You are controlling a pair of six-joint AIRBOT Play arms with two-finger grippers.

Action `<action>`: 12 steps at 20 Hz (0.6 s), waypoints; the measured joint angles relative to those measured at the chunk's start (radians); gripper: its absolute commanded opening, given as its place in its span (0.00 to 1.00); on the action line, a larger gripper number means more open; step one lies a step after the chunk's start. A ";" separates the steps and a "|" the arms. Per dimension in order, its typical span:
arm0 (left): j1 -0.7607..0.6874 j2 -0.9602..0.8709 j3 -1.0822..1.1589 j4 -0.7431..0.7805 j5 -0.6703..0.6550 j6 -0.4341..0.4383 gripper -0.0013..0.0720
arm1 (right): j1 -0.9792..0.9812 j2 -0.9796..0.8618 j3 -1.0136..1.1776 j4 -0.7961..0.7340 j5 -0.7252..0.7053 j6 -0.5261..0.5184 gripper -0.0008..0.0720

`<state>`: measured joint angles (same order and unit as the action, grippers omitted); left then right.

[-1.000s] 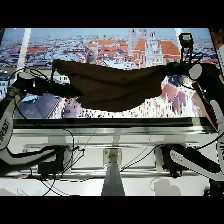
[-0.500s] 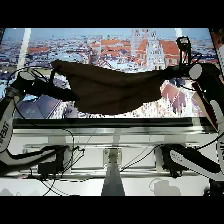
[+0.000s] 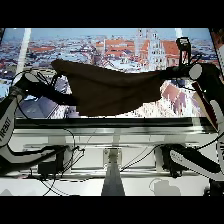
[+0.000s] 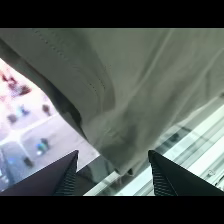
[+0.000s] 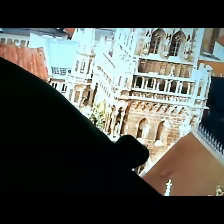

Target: Fold the clothes and pants, and hang the long-sleeved shirts on hangers.

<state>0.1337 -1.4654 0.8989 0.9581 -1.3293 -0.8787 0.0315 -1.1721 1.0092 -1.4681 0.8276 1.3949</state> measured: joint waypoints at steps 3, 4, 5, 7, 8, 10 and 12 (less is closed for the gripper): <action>0.000 -0.051 0.000 -0.016 -0.020 0.001 0.40 | 0.000 0.000 0.000 0.000 0.000 0.000 0.03; 0.000 -0.071 0.000 -0.024 -0.037 0.004 0.40 | 0.000 0.000 0.000 0.000 0.000 0.000 0.03; 0.000 -0.090 0.000 -0.032 -0.052 0.004 0.40 | 0.000 0.000 0.000 0.000 0.000 0.000 0.03; 0.000 -0.125 0.000 -0.040 -0.075 0.003 0.41 | 0.000 0.000 0.000 0.000 0.000 0.000 0.03; 0.000 -0.142 0.000 -0.045 -0.083 0.003 0.41 | 0.000 0.000 0.000 0.000 0.000 0.000 0.03; 0.000 -0.170 0.000 -0.066 -0.100 0.003 0.41 | 0.000 0.000 0.000 0.001 0.000 0.000 0.03; 0.000 -0.191 0.000 -0.082 -0.107 0.003 0.41 | 0.000 0.000 0.000 0.003 0.000 0.000 0.03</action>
<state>0.1337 -1.6562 0.8989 0.8757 -1.4361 -0.8753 0.0315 -1.1721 1.0092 -1.4651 0.8280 1.3952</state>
